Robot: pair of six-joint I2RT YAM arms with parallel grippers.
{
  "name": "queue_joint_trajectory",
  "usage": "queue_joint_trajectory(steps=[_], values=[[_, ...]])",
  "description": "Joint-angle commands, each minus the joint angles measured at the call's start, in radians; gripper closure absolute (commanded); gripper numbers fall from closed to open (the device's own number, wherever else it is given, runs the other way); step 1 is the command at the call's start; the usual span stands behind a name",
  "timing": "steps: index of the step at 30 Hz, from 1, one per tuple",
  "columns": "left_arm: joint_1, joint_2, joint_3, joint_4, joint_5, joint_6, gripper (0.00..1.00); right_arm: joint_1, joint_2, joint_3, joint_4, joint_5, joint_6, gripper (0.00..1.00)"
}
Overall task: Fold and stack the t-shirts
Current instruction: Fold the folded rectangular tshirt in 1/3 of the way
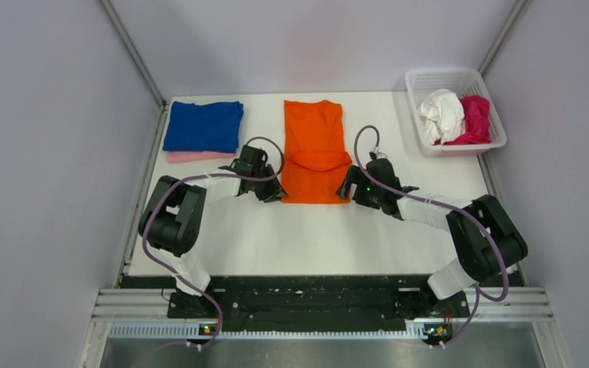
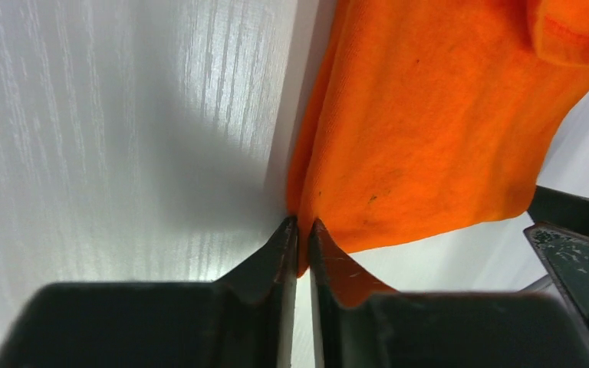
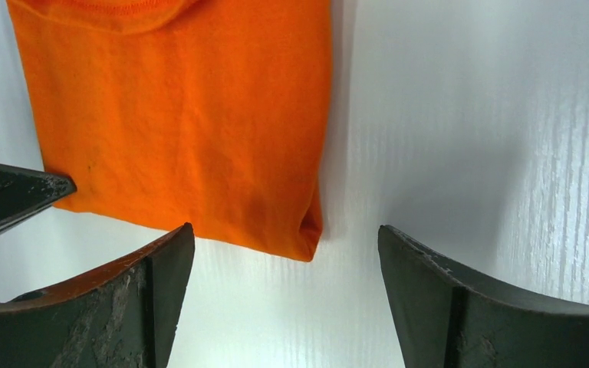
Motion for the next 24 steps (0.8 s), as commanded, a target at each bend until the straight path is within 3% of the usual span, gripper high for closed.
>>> queue_joint_trajectory(steps=[1, 2, 3, 16, 24], values=[[-0.011, 0.058, -0.031, -0.081, -0.076, 0.013, 0.92, 0.019, 0.039, 0.103, 0.034, -0.048, -0.071, 0.12], [-0.012, 0.059, -0.029, -0.083, -0.075, 0.010, 0.99, 0.025, 0.046, 0.121, 0.042, -0.048, -0.075, 0.11], [-0.011, 0.058, -0.030, -0.082, -0.075, 0.008, 1.00, 0.029, 0.052, 0.140, 0.048, -0.047, -0.078, 0.11], [-0.013, 0.037, -0.053, -0.089, -0.085, 0.019, 1.00, 0.069, 0.320, 0.372, 0.156, -0.105, -0.150, 0.11], [-0.011, 0.029, -0.061, -0.100, -0.097, 0.036, 1.00, 0.033, 0.571, 0.717, 0.139, 0.021, -0.137, 0.10]])
